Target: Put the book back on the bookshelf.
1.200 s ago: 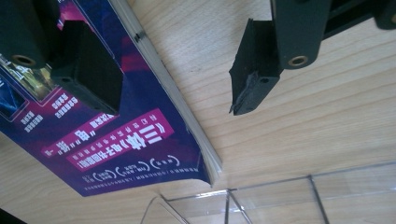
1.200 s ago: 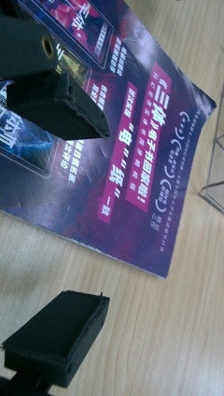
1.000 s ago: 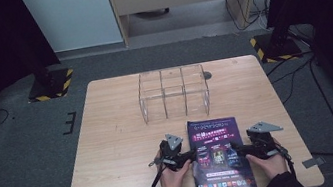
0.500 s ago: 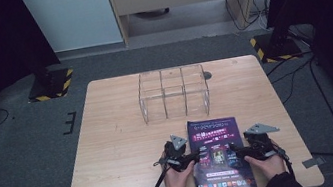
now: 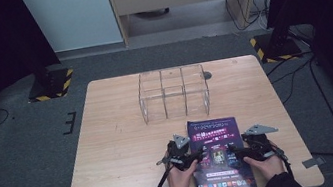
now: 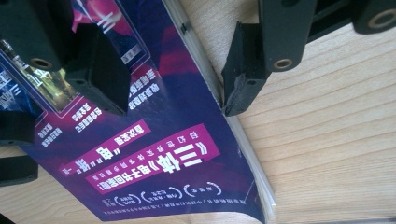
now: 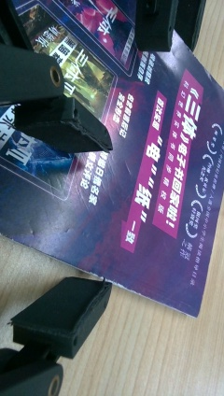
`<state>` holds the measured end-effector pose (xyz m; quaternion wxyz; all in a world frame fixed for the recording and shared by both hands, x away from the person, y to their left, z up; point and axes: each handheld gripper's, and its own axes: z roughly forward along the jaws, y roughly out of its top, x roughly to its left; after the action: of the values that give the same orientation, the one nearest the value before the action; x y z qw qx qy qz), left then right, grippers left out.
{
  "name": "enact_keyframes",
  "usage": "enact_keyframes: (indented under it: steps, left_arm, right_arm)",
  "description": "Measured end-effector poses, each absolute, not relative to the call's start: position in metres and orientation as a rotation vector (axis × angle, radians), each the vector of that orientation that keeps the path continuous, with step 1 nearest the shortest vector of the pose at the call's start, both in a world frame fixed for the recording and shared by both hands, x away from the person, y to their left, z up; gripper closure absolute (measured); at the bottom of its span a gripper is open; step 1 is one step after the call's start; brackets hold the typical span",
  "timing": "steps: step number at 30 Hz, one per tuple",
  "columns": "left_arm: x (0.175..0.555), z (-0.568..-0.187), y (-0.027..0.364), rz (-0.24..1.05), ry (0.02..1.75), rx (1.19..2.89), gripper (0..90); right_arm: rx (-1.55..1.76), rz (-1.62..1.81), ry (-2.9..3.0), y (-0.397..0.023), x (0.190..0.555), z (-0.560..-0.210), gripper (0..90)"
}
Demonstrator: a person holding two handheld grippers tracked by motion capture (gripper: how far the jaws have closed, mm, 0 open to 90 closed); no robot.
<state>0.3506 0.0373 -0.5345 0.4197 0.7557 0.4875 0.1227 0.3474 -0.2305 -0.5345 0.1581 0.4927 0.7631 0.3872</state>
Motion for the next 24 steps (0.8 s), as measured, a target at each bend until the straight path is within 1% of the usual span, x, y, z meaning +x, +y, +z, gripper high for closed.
enact_keyframes:
  steps: [8, 16, 20, 24]
  left_arm:
    - [0.3511, -0.5349, 0.0363, 0.302, 1.234, 1.878, 39.8]
    - [0.3529, -0.5352, 0.0308, 0.333, 1.246, 1.878, 35.9]
    - [0.3524, -0.5351, 0.0308, 0.336, 1.256, 1.871, 37.7]
    - [0.353, -0.5356, 0.0335, 0.3, 1.286, 1.823, 39.5]
  right_arm:
    - [1.405, 1.114, 2.179, -0.2287, 0.3469, -0.5353, 27.0]
    - [1.412, 1.117, 2.165, -0.2278, 0.3459, -0.536, 26.9]
    - [1.405, 1.12, 2.16, -0.2278, 0.3453, -0.5366, 26.8]
    - [1.409, 1.116, 2.156, -0.227, 0.3451, -0.5367, 26.8]
